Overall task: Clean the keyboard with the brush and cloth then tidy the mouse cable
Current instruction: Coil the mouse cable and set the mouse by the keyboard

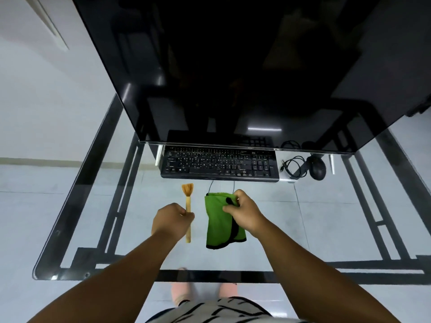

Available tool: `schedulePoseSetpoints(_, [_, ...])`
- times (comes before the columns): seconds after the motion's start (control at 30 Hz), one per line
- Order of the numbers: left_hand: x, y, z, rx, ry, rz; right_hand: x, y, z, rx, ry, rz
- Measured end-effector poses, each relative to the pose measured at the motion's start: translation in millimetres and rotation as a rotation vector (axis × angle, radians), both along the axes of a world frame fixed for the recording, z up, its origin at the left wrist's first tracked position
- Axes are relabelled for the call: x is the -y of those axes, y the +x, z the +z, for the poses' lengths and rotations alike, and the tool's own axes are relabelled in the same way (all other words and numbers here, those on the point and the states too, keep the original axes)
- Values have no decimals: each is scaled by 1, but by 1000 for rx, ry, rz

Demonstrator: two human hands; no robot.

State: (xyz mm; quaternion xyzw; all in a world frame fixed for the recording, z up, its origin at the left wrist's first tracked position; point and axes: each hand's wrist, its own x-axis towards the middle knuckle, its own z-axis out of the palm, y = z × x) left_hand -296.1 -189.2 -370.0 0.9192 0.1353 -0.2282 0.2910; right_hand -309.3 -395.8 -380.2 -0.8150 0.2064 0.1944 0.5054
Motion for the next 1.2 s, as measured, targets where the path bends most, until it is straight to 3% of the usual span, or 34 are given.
schedulePoseSetpoints(0.2, [2, 18, 47, 271, -109, 220, 5, 31, 48, 205, 126, -22])
schedulePoseSetpoints(0.33, [2, 34, 97, 549, -190, 304, 3, 62, 103, 367, 236, 10])
schedulePoseSetpoints(0.7, [-54, 108, 238, 1079, -381, 258, -63, 140, 263, 795, 358, 147])
schedulePoseSetpoints(1.0, [-149, 212, 339, 1252, -307, 237, -156, 234, 380, 1034, 456, 36])
schedulePoseSetpoints(1.1, [-180, 256, 362, 1229, -232, 218, -181, 274, 412, 1046, 481, -10])
schedulePoseSetpoints(1.2, [-200, 298, 369, 1094, -149, 116, -199, 313, 429, 996, 428, -31])
